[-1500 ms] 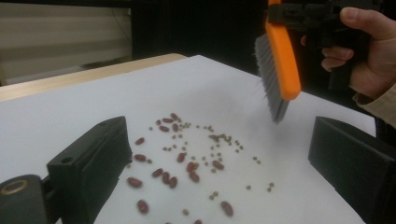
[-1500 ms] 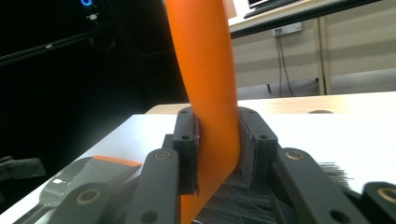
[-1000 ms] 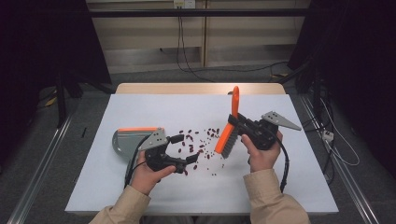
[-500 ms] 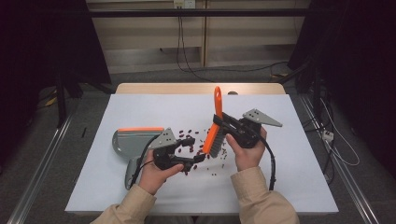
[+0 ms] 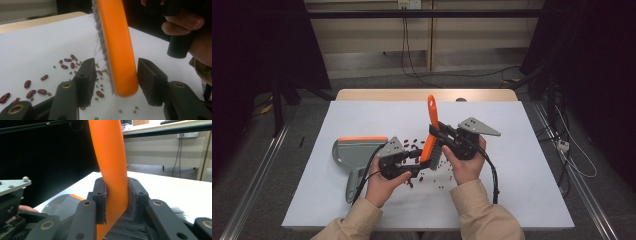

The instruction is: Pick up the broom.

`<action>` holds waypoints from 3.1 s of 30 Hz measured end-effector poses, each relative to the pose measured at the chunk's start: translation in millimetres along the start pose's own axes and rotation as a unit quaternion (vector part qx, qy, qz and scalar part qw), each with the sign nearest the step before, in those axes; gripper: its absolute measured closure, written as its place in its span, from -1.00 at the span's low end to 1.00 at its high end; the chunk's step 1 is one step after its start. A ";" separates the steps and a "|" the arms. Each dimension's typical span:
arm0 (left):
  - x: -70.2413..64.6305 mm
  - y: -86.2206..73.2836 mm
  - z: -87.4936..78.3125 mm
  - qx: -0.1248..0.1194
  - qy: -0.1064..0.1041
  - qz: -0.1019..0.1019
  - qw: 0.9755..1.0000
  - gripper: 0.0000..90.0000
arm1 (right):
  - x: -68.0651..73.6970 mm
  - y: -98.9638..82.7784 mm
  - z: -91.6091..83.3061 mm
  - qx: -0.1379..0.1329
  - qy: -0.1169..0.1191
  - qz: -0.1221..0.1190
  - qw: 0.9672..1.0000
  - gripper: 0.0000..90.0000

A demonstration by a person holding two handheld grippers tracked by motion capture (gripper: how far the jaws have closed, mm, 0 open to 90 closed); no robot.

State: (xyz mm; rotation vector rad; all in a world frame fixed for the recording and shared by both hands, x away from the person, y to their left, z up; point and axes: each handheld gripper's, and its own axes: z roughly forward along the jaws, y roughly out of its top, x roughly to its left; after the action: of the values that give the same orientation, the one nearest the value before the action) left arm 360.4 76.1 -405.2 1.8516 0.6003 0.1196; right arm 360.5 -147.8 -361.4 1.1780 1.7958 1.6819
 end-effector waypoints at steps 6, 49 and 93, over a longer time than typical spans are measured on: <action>1.9 -1.5 -2.5 -0.001 0.012 -0.006 1.000 0.42 | 4.9 -1.4 2.8 0.004 0.002 -0.010 1.000 0.58; 9.4 -2.1 -22.2 -0.035 0.119 -0.012 0.992 0.58 | 19.9 -8.5 19.7 0.028 -0.021 0.030 0.999 -0.49; -5.0 4.6 -24.2 -0.052 0.126 0.039 0.990 -0.43 | 5.2 4.4 11.1 0.068 -0.056 0.124 0.988 0.56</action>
State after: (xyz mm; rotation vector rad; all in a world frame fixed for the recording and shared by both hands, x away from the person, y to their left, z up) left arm 348.7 93.4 -391.1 1.7724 0.6821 0.4352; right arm 367.5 -137.4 -358.0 1.5796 1.7795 1.6060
